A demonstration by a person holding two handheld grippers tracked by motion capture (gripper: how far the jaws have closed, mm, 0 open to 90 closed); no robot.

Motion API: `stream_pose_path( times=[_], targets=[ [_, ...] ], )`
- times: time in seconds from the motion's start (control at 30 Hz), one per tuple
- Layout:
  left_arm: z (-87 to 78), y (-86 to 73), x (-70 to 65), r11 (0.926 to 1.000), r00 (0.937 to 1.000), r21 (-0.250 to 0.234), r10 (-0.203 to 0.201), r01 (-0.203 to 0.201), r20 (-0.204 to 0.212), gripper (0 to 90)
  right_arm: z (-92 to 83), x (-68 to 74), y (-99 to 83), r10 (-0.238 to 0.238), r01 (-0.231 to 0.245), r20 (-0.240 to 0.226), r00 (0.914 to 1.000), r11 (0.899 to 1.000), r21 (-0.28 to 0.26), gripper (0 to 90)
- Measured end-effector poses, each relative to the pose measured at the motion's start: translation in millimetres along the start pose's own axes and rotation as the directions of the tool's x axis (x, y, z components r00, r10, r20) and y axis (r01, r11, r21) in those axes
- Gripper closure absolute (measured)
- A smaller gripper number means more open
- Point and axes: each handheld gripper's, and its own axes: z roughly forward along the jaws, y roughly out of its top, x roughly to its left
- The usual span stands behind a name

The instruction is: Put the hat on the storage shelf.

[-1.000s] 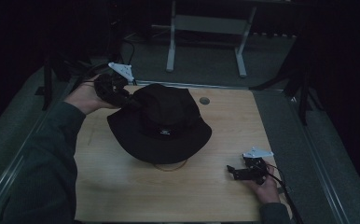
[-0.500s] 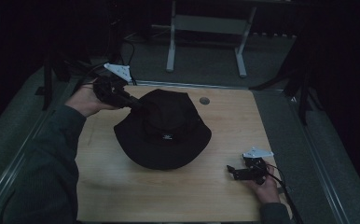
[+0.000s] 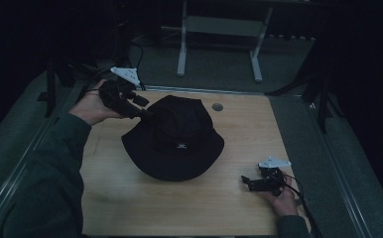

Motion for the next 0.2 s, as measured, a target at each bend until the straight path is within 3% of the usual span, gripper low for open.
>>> stream_pose_path(
  times=[0.07,0.2],
  targets=[
    [-2.5,-3.0,3.0,0.9998,0.9993,0.007,-0.020,0.020,-0.031,37.7,0.0,0.0,0.0,0.000,0.000,0.000,1.0000,1.000,0.000,11.0],
    [-12.3,-12.1,8.4,0.9985,0.9975,-0.022,-0.051,0.050,-0.048,35.0,0.1,0.1,0.0,0.000,0.000,0.000,1.0000,1.000,-0.001,11.0]
  ],
)
